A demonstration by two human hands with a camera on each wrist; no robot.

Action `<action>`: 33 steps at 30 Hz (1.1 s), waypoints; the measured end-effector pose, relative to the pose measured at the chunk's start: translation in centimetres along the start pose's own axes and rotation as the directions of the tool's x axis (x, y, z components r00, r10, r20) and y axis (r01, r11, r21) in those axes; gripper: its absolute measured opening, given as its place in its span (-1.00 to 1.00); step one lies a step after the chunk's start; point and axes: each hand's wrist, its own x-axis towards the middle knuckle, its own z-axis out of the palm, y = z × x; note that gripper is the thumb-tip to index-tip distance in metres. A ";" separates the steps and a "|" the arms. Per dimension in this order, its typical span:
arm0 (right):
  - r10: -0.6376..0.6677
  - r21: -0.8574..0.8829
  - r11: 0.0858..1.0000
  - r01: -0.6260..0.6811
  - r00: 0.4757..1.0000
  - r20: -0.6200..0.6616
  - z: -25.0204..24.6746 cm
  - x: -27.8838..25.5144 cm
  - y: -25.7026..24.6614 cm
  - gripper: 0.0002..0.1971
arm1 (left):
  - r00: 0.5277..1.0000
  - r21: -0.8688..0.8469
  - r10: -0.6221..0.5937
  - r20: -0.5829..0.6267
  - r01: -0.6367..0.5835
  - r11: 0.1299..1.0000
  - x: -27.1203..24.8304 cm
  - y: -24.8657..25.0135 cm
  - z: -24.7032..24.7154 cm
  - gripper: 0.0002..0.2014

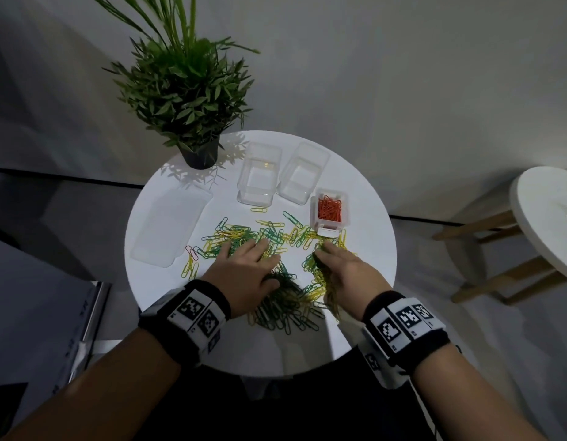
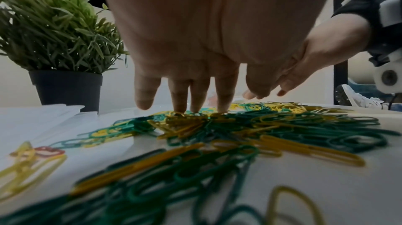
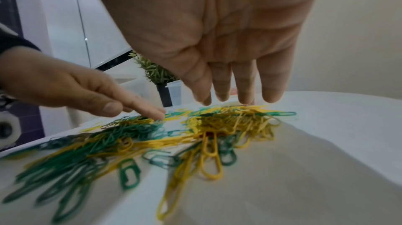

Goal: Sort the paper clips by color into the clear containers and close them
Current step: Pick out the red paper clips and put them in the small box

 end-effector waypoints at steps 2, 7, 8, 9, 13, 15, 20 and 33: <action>0.044 0.008 0.999 -0.044 0.998 0.034 -0.3 0.1 0.5 -0.30 | 0.998 0.007 -0.022 0.064 0.022 1.000 0.7 -0.2 0.3 -0.40; 0.099 0.065 0.993 -0.101 0.995 0.035 -1.0 0.1 1.4 -0.20 | 0.998 -0.013 -0.005 0.058 0.005 1.000 1.0 0.1 -0.1 -0.41; 0.073 0.071 0.995 -0.075 0.997 0.022 -1.0 -0.3 1.4 -0.19 | 0.999 -0.008 0.019 0.037 -0.019 1.000 0.6 0.3 -0.2 -0.43; 0.033 0.061 0.998 -0.034 0.999 0.023 -0.9 -0.8 1.3 -0.19 | 0.998 0.002 0.050 0.035 -0.050 0.999 0.0 0.6 -0.1 -0.45; -0.097 0.020 0.995 0.095 0.989 0.116 0.6 -2.9 0.5 -0.28 | 0.980 0.063 0.138 0.144 -0.148 0.987 -2.3 2.0 1.5 -0.47; -0.088 -0.013 0.996 0.091 0.983 0.159 1.0 -3.0 0.8 -0.31 | 0.979 0.044 0.108 0.170 -0.117 0.992 -2.4 2.2 1.8 -0.42; -0.035 -0.107 0.993 0.047 0.993 0.115 0.9 -2.7 1.4 -0.39 | 0.986 0.000 0.005 0.164 -0.005 1.000 -1.2 1.6 1.4 -0.34; -0.008 -0.162 0.986 0.044 0.975 0.221 1.4 -4.6 -0.8 -0.26 | 0.989 0.063 0.018 0.149 -0.028 0.998 -5.4 1.7 3.1 -0.49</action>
